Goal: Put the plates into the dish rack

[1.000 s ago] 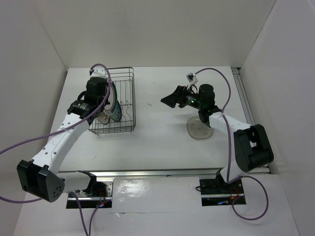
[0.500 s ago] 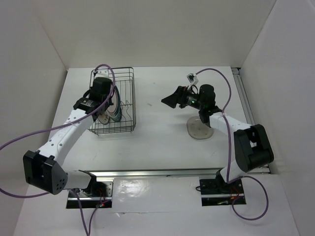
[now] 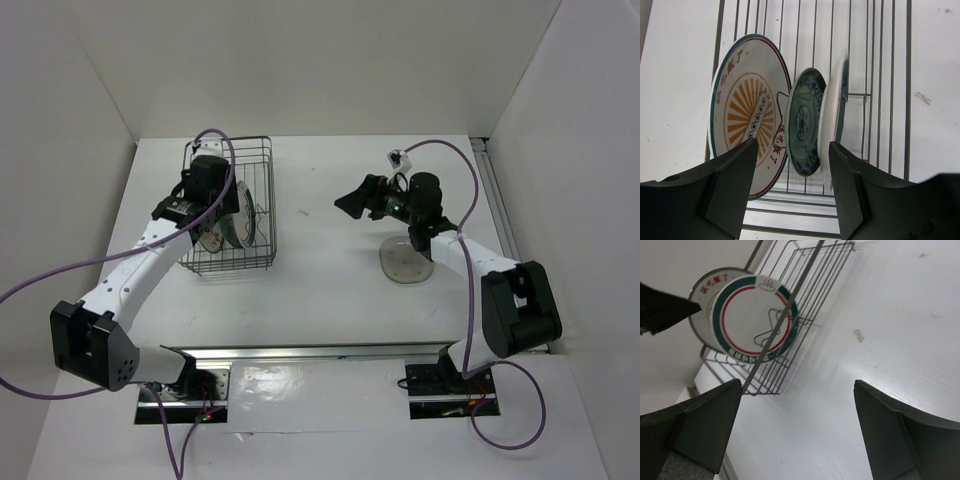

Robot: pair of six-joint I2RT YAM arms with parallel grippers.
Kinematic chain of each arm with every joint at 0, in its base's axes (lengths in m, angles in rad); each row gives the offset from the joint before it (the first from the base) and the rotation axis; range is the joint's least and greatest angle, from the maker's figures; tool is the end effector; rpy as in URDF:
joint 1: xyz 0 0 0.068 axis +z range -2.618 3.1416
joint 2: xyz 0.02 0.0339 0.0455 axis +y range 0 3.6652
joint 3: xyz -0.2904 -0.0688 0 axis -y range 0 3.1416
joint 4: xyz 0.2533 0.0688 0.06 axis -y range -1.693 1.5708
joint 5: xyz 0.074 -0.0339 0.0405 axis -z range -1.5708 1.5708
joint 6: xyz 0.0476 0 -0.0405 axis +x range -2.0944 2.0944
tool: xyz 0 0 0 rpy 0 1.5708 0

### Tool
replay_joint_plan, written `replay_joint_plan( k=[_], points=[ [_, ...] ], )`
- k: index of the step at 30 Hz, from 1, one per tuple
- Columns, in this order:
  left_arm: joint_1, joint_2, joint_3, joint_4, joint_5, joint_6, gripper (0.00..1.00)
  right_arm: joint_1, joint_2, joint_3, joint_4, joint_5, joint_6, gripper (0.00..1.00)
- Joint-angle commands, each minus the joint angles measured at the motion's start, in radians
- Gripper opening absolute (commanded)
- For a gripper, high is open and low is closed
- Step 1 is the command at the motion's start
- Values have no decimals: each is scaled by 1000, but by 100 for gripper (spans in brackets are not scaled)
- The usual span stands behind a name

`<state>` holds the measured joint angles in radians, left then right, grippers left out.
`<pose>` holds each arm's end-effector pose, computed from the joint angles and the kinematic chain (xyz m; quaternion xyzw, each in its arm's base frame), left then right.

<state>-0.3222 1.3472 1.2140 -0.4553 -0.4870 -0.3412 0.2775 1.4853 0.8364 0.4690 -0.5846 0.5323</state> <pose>0.3022 -0.0774 0.3581 -0.1218 0.8547 0.0520 0.5020 0.3247 0.1198 0.2772 -0.0897 0.7527 0.4450 0.4768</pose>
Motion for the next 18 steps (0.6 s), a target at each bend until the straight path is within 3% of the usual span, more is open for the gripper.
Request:
replay_joint_plan(
  k=[1, 3, 7, 8, 10, 18],
  points=[
    [0, -54, 38, 44, 33, -2, 71, -21, -83, 21, -76, 133, -70, 100],
    [0, -71, 38, 44, 65, -2, 71, -21, -111, 47, -151, 192, -92, 100],
    [0, -167, 25, 44, 117, 7, 75, -50, -219, -15, -366, 586, -51, 100],
    [0, -184, 25, 44, 135, 7, 82, -102, -279, -93, -384, 601, -4, 100],
    [0, -220, 15, 55, 155, 16, 86, -159, -330, -169, -369, 573, 8, 100],
    [0, -307, -22, 93, 362, 25, 93, -303, -399, -252, -503, 572, 43, 100]
  ],
)
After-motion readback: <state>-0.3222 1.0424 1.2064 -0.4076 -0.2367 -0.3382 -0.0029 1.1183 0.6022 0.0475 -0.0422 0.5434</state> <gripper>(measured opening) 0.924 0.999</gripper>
